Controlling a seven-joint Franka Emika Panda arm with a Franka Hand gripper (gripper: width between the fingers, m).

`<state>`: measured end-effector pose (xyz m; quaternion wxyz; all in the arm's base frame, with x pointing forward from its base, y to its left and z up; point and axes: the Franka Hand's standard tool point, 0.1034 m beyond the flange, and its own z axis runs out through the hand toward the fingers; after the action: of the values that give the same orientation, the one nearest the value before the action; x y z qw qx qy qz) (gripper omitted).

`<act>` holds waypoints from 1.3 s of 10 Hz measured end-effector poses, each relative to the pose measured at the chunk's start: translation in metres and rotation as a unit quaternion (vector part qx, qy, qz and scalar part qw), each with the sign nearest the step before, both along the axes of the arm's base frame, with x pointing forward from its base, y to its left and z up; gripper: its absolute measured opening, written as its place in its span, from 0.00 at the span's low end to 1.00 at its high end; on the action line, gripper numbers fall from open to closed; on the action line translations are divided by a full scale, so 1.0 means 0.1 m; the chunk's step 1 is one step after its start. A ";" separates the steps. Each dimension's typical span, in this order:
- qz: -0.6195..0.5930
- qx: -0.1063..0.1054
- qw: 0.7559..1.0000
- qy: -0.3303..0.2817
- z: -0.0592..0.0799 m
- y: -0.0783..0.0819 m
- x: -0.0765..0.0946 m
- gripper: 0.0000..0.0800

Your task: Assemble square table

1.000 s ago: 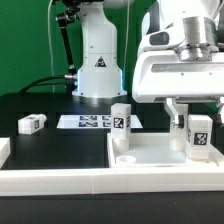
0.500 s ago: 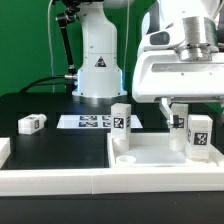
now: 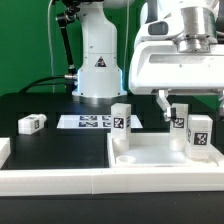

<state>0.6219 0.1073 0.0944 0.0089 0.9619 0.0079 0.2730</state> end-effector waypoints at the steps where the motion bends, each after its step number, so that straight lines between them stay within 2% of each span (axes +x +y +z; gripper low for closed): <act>1: -0.001 -0.001 1.000 0.002 -0.02 -0.03 0.00 0.81; 3: -0.009 0.003 0.996 0.087 -0.10 -0.05 -0.03 0.81; 4: -0.013 0.005 0.991 0.137 -0.09 -0.06 -0.02 0.81; 5: -0.014 0.006 0.988 0.153 -0.06 -0.06 0.02 0.81; 6: -0.017 0.007 0.980 0.200 -0.08 -0.06 -0.04 0.81; 7: -0.020 0.009 0.973 0.231 -0.06 -0.05 -0.02 0.81; 10: -0.020 0.012 0.972 0.235 -0.08 0.05 0.03 0.81; 13: -0.022 0.013 0.972 0.235 -0.08 0.04 0.04 0.81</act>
Offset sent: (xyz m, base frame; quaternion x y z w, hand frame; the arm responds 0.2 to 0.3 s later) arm 0.0066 -0.0038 -0.0018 0.0049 -0.2620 0.0024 0.9651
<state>0.6259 0.1108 0.0859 0.0007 0.9991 -0.0146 0.0394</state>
